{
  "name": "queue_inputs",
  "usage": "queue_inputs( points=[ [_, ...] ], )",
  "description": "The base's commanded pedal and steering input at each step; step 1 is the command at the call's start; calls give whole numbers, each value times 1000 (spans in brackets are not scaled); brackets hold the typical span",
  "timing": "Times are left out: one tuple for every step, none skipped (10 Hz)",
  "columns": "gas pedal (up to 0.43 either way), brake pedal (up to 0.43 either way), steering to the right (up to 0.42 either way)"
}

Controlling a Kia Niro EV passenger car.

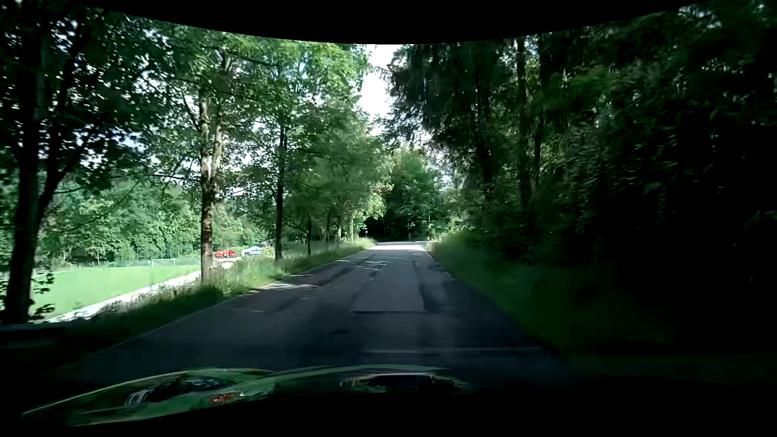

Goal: Follow the waypoints while adhering to traffic rules and regulations

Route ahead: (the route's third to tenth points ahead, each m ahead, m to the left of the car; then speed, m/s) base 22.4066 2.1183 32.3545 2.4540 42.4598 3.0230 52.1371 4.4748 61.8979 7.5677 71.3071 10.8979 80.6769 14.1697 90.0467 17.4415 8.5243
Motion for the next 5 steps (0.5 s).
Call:
queue_inputs(
  points=[
    [0,0,0],
    [0,0,0],
    [0,0,-1],
    [0,0,-3],
    [0,0,-1]
  ],
)
